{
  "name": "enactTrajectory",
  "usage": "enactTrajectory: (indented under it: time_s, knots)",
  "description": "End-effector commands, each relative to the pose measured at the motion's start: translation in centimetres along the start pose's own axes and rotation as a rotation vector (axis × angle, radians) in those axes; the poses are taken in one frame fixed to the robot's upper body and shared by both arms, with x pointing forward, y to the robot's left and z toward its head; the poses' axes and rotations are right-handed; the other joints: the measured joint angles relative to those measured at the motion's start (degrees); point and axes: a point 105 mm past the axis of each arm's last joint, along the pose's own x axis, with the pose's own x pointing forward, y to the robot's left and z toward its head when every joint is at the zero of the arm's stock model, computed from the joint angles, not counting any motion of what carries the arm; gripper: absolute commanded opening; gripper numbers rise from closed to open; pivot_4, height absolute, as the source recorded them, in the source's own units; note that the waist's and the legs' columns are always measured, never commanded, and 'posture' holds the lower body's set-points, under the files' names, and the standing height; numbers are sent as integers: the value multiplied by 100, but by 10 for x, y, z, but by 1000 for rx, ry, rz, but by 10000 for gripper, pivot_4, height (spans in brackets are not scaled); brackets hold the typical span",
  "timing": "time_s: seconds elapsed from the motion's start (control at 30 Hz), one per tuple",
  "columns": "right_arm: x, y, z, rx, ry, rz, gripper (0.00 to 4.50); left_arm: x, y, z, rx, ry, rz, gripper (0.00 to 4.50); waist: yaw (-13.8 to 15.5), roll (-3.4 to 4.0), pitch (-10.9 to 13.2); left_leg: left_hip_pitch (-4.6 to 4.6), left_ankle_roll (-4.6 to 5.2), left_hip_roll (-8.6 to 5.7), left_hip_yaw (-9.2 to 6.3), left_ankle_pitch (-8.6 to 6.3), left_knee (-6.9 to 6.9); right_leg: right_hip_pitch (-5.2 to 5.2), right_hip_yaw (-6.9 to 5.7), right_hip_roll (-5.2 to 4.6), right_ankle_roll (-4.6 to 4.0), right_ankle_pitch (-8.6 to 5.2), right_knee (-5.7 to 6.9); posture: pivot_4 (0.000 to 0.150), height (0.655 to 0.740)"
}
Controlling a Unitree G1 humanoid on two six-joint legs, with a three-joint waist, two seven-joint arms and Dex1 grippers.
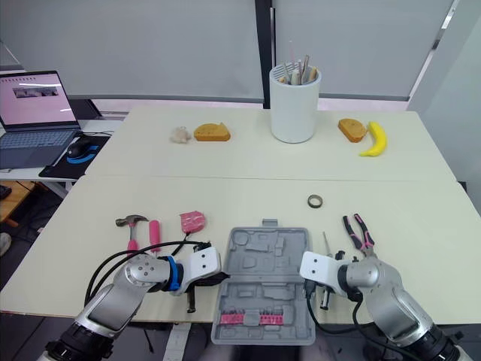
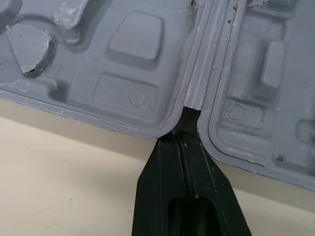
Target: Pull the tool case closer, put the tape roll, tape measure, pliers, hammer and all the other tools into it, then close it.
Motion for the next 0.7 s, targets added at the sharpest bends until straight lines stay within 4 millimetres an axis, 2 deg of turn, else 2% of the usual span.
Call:
enactTrajectory:
  time_s: [0.03,0.43,0.7]
  knots:
    - [4,19,19,-26,-84,81,57,12,-27,-6,-17,13,-121,0,0,0,-2,0,0,0,0,0,-1,0,0,0,0,0,0,1500,7400]
    - [1,9,11,-18,-54,57,57,11,-18,-13,-22,29,-95,0,1,1,-4,2,0,1,0,0,-1,1,-1,0,14,-8,-1,1500,7400]
    - [3,15,8,-1,-54,60,57,21,-25,-5,-21,9,-116,0,25,11,-15,2,0,0,0,0,-1,3,-2,0,15,-7,-7,1500,7400]
